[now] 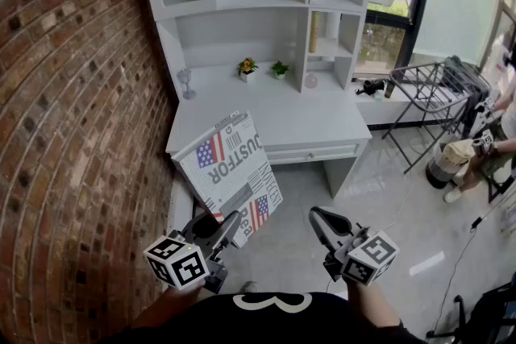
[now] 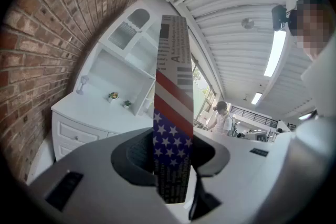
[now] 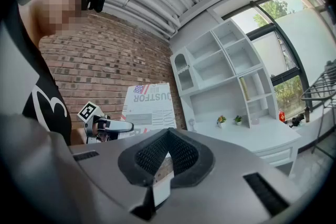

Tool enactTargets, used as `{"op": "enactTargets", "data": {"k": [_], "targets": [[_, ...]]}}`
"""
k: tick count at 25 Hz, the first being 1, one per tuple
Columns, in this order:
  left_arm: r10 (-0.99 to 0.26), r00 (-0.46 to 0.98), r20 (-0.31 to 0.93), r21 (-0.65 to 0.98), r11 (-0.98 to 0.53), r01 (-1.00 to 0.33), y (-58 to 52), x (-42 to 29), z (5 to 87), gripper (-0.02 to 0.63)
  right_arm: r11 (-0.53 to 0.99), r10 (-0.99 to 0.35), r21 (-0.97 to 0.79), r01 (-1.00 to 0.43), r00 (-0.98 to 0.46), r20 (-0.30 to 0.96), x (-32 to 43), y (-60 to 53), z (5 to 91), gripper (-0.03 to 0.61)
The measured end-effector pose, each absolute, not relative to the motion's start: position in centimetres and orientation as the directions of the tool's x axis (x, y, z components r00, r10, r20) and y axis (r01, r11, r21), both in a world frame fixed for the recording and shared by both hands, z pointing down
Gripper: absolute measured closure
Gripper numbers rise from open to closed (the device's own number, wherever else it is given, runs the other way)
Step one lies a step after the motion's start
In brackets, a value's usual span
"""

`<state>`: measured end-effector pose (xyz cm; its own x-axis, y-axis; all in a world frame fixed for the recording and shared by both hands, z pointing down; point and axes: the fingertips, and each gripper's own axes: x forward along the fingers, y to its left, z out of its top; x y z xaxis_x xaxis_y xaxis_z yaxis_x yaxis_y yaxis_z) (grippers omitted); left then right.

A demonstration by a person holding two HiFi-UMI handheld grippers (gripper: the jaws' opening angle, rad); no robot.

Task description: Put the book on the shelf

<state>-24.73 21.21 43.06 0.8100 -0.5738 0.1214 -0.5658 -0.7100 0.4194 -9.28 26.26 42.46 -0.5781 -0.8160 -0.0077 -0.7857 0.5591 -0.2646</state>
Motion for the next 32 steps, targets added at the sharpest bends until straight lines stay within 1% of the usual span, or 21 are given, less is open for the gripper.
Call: {"op": "enactTargets", "data": {"k": [8,14,21,26,32], "targets": [[-0.59,0.8,0.106,0.412,-0.706,-0.576,23.3,-24.5,43.0,0.463,0.576,-0.807,-0.266,-0.773,-0.59,-0.032,-8.9,28.1,42.2,0.569],[-0.603,0.794,0.072,0.4,-0.712,-0.577,25.1,-24.1,42.4,0.463,0.554,-0.827,-0.26,-0.791,-0.558,-0.066,-7.4,30.2,42.0,0.568],[-0.603,0.796,0.044,0.376,-0.729,-0.572,24.7,-23.5,40.9,0.463,0.53,-0.842,-0.31,-0.79,-0.533,-0.083,-6.4,30.5,41.5,0.568],[-0.604,0.796,0.037,0.376,-0.73,-0.571,24.5,-22.1,40.5,0.463,0.528,-0.847,-0.259,-0.809,-0.523,-0.094,-3.9,30.7,42.8,0.568],[-0.583,0.812,0.03,0.377,-0.746,-0.549,22.6,-20.2,40.3,0.463,0.497,-0.867,-0.265,-0.827,-0.489,-0.099,-2.2,30.2,42.7,0.568]]}}
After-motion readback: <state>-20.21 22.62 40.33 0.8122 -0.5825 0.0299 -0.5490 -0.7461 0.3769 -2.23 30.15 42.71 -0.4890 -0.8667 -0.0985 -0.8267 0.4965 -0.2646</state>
